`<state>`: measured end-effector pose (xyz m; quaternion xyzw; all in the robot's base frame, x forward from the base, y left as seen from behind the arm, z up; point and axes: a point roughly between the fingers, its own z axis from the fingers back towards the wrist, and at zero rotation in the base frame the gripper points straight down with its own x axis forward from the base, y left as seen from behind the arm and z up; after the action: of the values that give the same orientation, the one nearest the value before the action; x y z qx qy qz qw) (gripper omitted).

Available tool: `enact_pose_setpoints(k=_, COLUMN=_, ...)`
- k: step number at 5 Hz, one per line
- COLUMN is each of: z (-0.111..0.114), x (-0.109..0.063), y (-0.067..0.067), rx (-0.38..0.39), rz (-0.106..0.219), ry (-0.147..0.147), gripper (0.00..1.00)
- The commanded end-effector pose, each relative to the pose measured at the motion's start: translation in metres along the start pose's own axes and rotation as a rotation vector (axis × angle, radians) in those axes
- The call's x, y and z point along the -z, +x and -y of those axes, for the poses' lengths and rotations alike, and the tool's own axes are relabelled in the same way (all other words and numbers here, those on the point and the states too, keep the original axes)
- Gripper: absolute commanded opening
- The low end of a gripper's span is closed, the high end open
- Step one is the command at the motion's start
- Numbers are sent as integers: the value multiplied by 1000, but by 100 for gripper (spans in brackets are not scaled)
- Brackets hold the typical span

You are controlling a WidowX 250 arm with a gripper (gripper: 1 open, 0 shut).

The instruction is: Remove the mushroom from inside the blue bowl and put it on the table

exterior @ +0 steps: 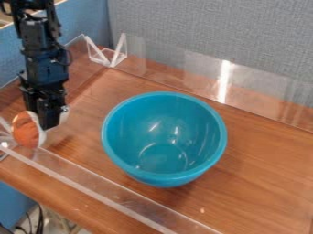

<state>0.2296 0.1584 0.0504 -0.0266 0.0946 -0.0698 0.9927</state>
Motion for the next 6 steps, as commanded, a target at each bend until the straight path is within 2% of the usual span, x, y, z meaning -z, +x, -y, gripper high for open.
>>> enact_pose_setpoints(k=1, z=-3, x=-11, y=10, rx=-12, rz=39, ry=39, gripper=0)
enact_pose_setpoints(k=2, z=4, x=-10, y=17, rx=0, rz=39, ry=47, gripper=0)
enact_pose_setpoints(k=4, z=2, x=-21, y=32, rx=5, rz=43, ry=57, gripper=0)
enact_pose_setpoints(k=6, z=5, x=-14, y=40, rx=79, rz=34, ry=67, gripper=0)
